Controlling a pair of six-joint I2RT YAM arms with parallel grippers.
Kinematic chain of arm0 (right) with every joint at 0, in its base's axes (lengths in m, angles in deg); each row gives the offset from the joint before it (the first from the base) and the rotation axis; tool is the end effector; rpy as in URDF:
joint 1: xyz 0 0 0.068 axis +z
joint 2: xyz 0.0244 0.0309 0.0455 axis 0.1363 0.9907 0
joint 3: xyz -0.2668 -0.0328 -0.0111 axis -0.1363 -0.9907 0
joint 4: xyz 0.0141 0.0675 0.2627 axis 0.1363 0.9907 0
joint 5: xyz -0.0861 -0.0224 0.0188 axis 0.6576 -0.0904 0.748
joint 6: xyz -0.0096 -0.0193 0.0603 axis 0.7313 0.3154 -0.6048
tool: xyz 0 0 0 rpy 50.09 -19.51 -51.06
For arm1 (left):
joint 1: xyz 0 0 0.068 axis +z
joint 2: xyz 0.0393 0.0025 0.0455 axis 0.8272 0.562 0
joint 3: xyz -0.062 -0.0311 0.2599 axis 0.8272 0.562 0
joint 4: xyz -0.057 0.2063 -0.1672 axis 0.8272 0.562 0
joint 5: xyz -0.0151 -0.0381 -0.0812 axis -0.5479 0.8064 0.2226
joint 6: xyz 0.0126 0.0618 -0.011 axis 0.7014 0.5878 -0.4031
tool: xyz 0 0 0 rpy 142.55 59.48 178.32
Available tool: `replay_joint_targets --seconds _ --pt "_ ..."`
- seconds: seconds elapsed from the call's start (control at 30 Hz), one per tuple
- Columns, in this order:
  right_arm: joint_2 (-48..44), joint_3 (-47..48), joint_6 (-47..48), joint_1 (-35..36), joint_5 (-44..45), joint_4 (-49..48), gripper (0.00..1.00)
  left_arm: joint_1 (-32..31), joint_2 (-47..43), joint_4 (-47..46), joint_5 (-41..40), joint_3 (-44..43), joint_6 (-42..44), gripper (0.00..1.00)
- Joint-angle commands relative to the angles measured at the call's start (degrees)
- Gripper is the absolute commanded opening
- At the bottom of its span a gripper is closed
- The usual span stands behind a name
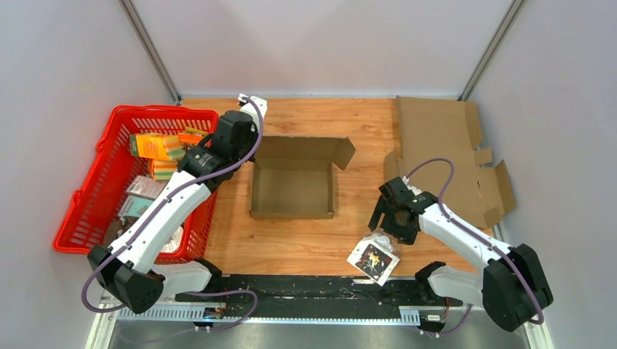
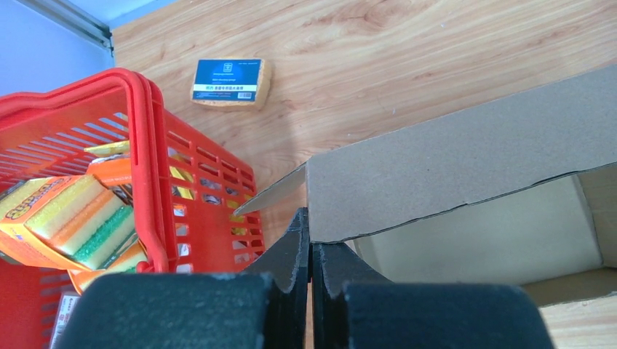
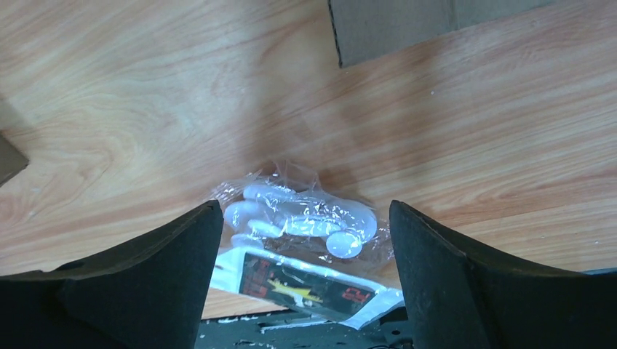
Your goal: Fold the paper box
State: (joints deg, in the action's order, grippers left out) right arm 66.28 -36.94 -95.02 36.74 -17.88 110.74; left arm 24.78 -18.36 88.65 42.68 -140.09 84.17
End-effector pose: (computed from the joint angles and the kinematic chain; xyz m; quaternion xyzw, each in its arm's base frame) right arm 0.1696 0.0872 0.1628 0.1874 0.9726 0.0365 0.1325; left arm 0.2497 -0.1277 0.3731 0.1379 0.8557 0.0423 0.4969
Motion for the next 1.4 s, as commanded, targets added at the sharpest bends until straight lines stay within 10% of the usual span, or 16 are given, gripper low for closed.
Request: replay_joint_targets --seconds 0.0,0.33,0.7,1.37 --pt "2.52 0.47 -0.97 2.20 5.31 -2.72 0.86 0.26 0.07 -1.88 0.66 0.12 -1.22 0.00" --pt "3.76 -0.15 -3.79 4.93 10.68 -3.51 0.71 0.26 0.42 -1.52 1.19 -0.14 -1.40 0.00" --pt "2.44 -1.29 -0.01 5.90 10.41 -8.26 0.30 0.26 0.42 -1.44 1.80 0.03 -1.48 0.00" --pt "-4.51 11.80 16.06 9.40 16.75 -13.06 0.14 0.26 2.09 1.02 1.62 -1.19 -5.61 0.00"
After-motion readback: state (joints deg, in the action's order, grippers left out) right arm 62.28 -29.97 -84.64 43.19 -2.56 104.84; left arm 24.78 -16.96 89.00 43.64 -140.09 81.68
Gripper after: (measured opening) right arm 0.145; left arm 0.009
